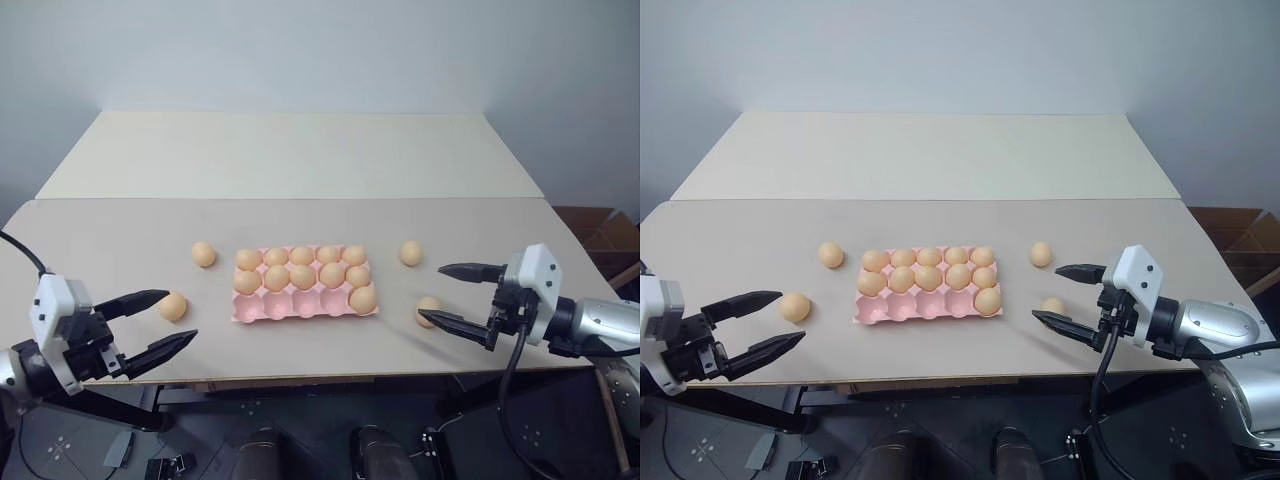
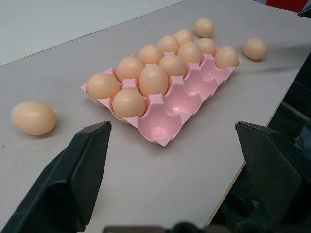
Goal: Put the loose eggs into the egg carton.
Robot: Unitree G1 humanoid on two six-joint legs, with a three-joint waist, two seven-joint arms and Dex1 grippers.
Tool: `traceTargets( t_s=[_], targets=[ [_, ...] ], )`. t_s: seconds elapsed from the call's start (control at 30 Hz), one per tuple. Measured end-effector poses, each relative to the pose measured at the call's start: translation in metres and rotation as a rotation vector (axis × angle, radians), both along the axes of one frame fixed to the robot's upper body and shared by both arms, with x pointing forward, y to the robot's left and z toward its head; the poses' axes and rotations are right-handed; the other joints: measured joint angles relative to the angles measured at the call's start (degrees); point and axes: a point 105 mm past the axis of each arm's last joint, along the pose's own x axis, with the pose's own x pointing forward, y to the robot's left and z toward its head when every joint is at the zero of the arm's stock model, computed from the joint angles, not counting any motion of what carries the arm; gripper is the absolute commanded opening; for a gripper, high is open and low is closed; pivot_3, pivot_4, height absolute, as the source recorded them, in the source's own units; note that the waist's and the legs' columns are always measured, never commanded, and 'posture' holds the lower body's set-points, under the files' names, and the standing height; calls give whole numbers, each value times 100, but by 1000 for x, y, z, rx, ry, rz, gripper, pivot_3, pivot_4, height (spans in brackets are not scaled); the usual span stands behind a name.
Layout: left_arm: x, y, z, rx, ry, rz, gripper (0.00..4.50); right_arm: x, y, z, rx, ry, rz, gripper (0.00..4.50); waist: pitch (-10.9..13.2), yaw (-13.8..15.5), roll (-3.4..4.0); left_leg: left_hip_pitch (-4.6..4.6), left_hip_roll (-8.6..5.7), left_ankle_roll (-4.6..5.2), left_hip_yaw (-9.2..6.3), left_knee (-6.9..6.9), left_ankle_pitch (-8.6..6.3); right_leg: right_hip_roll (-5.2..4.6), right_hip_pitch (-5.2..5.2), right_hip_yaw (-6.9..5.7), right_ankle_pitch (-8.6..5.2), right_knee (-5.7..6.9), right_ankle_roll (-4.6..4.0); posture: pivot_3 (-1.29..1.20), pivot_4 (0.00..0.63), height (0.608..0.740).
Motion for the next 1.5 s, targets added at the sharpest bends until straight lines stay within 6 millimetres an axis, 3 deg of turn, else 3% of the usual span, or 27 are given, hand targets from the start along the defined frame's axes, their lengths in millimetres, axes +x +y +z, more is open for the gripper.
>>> traceTargets(
  t_s=[0.53,0.73,0.9,1.03,1.23,1.33,1.5],
  targets=[
    [3,-6,13,4,-36,-49,4452,5,-4,3,-7,-15,-16,4500,0,4,0,-1,-1,0,1,0,0,0,0,0,1,0,-2,0,150,740],
    [6,-14,17,12,-36,-116,4452,-5,-16,5,-72,5,-77,4500,0,13,0,-2,-1,0,-1,-2,0,0,1,-2,0,0,-4,0,150,740],
    [12,-23,16,-3,-29,-164,4452,-3,-15,-16,-92,95,-167,4500,-1,-23,0,4,2,0,2,-2,0,2,0,1,-1,3,-2,0,150,740],
    [16,-25,16,-11,-29,-177,4452,15,-7,-42,-59,193,-299,4500,-1,-75,0,0,2,0,2,-3,0,4,-6,4,3,6,-9,0,150,740],
    [16,-25,16,-8,-24,-189,4452,37,-11,-69,-115,290,-462,4500,0,-75,1,-7,-3,0,3,-4,0,1,-8,5,12,0,-24,0,150,740],
    [15,-25,16,-7,-23,-192,4500,40,-13,-84,-146,335,-505,3896,0,-53,1,-10,-5,0,1,-4,0,1,-8,2,11,-1,-22,0,150,740],
    [15,-25,16,-4,-21,-194,4500,46,-11,-82,-138,320,-527,2219,0,-61,1,-7,-2,0,1,-4,0,4,-8,2,6,1,-12,0,150,740]
  ],
)
